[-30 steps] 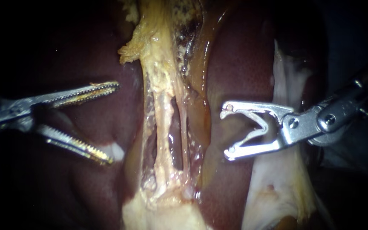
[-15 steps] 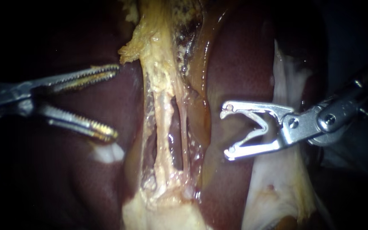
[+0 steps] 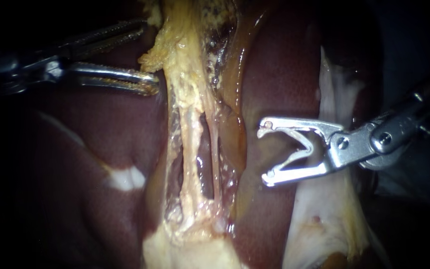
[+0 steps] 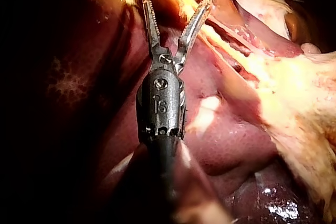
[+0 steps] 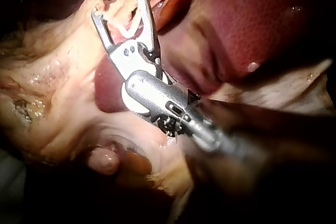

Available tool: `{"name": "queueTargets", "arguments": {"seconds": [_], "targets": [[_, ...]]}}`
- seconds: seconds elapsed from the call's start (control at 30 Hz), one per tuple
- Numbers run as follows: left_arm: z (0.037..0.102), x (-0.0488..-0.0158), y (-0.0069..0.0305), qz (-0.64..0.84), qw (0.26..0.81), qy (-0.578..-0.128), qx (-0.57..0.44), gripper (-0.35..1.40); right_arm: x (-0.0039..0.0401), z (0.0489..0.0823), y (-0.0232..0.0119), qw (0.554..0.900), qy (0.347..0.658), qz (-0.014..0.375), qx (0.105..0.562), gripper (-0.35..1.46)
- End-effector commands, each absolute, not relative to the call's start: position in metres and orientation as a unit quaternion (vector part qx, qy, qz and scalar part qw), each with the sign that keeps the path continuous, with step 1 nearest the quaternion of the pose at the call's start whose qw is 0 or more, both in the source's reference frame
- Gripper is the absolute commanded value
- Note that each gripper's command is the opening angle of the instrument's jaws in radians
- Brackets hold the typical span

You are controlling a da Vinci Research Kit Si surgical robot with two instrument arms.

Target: Grabbing gallbladder

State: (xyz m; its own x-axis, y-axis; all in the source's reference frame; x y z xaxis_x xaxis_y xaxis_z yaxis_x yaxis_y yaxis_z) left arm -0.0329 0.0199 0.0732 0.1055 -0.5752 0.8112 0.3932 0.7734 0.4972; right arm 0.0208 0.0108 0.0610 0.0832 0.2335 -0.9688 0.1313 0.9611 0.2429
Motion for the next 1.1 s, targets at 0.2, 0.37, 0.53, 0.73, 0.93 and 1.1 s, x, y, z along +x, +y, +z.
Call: {"name": "queueTargets", "arguments": {"seconds": [0.2,0.37,0.53,0.73,0.93,1.1], "targets": [[0.0742,-0.0339,0.0204,-0.346,0.733,-0.579,0.090,0.55,0.0209,0.0610,0.0108,0.724,0.676,0.035,0.135,0.58],[0.0752,-0.0340,0.0206,-0.362,0.730,-0.570,0.104,0.27,0.0209,0.0611,0.0108,0.724,0.676,0.035,0.135,0.58],[0.0754,-0.0337,0.0206,-0.370,0.730,-0.564,0.112,-0.27,0.0209,0.0611,0.0108,0.724,0.676,0.035,0.135,0.58],[0.0750,-0.0331,0.0203,-0.383,0.733,-0.548,0.128,-0.35,0.0209,0.0610,0.0108,0.724,0.676,0.035,0.135,0.58],[0.0747,-0.0332,0.0201,-0.384,0.734,-0.545,0.132,-0.35,0.0209,0.0610,0.0107,0.723,0.676,0.035,0.135,0.58],[0.0745,-0.0332,0.0202,-0.384,0.734,-0.545,0.132,-0.35,0.0209,0.0610,0.0107,0.723,0.676,0.035,0.135,0.58]]}}
